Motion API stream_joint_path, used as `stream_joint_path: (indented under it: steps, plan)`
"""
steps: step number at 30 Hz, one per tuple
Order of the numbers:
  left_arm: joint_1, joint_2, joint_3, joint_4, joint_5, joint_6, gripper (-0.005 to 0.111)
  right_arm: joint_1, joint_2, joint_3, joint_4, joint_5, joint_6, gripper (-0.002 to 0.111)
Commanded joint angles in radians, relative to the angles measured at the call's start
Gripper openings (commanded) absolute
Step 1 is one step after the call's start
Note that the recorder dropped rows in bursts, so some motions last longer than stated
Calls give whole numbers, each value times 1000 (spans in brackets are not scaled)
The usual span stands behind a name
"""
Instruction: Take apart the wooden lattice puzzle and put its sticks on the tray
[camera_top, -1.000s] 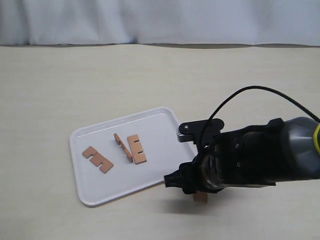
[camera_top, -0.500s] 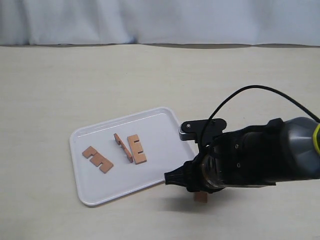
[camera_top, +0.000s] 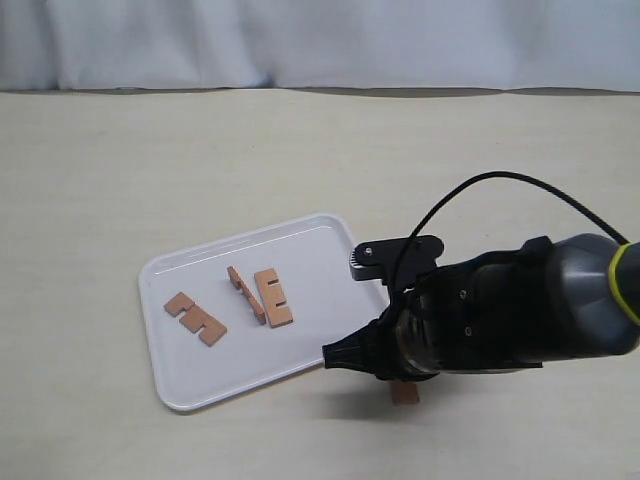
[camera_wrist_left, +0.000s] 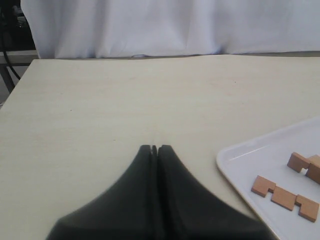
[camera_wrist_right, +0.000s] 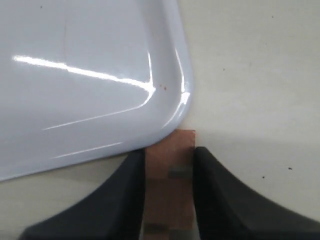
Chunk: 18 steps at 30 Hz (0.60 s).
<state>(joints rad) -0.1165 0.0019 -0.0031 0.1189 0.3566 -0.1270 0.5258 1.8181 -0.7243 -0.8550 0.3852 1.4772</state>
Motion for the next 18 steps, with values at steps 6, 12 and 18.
stream_joint_path:
  steps: [6, 12, 18]
  plan:
    - [0, -2, 3, 1, -8, -2, 0, -1, -65, 14, -126, 161, -31, 5]
    - [0, -2, 3, 1, -8, -2, 0, -1, -190, -45, -209, 245, -200, 5]
    - [0, -2, 3, 1, -8, -2, 0, -7, -179, -137, -175, 248, -246, 5]
